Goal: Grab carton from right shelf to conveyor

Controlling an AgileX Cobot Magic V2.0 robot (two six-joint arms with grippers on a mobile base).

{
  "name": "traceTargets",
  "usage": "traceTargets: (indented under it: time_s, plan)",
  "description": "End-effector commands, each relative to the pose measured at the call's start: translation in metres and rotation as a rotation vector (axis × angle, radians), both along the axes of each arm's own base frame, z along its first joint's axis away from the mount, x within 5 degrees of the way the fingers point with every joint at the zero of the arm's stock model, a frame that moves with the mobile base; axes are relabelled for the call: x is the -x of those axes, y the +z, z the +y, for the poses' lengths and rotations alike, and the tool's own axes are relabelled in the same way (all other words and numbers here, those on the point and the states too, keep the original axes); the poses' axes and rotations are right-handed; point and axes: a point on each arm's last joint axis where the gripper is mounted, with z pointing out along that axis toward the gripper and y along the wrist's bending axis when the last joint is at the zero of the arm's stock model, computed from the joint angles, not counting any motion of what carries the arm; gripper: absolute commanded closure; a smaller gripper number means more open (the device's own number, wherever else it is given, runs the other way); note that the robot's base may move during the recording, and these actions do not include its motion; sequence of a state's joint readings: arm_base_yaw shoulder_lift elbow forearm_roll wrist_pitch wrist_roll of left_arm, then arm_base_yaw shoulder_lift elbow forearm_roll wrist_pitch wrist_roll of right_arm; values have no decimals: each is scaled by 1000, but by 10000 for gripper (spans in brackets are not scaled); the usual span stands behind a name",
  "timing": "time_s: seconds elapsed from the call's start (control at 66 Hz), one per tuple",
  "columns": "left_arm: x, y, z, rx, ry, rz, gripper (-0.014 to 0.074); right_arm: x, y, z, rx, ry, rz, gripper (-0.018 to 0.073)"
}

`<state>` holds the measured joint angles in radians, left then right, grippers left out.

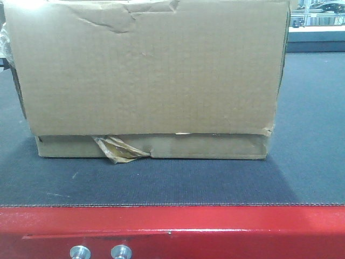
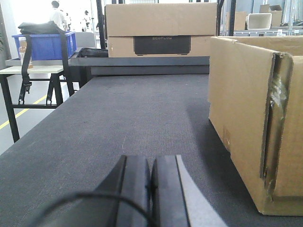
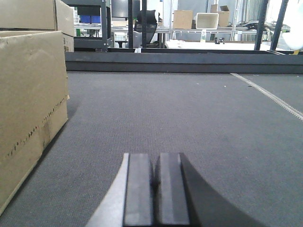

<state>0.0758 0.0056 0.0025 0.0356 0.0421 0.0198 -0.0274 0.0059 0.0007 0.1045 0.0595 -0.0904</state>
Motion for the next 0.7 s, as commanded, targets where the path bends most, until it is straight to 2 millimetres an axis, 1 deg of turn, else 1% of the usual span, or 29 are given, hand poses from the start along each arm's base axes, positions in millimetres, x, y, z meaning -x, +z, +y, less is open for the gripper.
traceTargets:
  time_s: [0.0, 0.682]
  plan:
    - [1, 2, 0, 0, 0, -19, 582, 1, 2, 0, 9, -4, -23, 625]
    - [1, 2, 0, 0, 0, -19, 582, 1, 2, 0, 9, -4, -23, 625]
